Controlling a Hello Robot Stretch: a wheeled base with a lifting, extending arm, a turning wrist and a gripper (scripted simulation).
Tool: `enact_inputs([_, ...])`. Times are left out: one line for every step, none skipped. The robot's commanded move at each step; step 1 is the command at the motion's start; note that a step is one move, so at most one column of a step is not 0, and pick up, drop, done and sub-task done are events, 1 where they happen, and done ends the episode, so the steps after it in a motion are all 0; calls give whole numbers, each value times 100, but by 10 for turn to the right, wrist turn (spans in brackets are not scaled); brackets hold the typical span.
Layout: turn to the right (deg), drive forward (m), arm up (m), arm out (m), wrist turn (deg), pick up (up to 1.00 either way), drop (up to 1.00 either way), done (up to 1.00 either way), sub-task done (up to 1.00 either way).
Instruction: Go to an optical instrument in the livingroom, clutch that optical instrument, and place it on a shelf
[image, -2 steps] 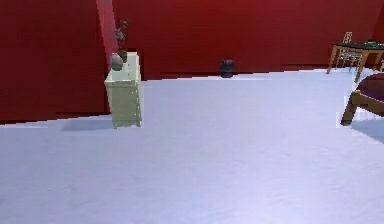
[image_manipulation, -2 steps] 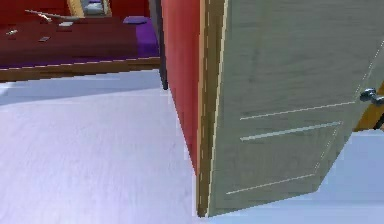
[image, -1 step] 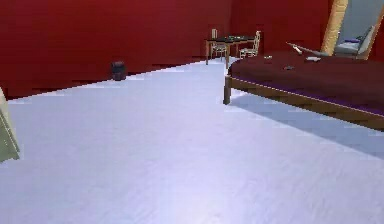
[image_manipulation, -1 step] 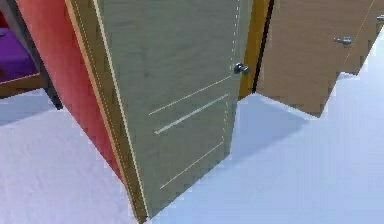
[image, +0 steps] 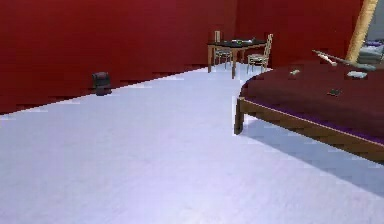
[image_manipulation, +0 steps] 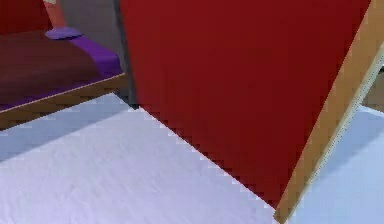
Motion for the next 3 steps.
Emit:
enact_inputs([0,100,0,0,0,0,0,0,0])
enact_inputs([0,100,0,0,0,0,0,0,0])
enact_inputs([30,0,0,0,0,0,0,0,0])
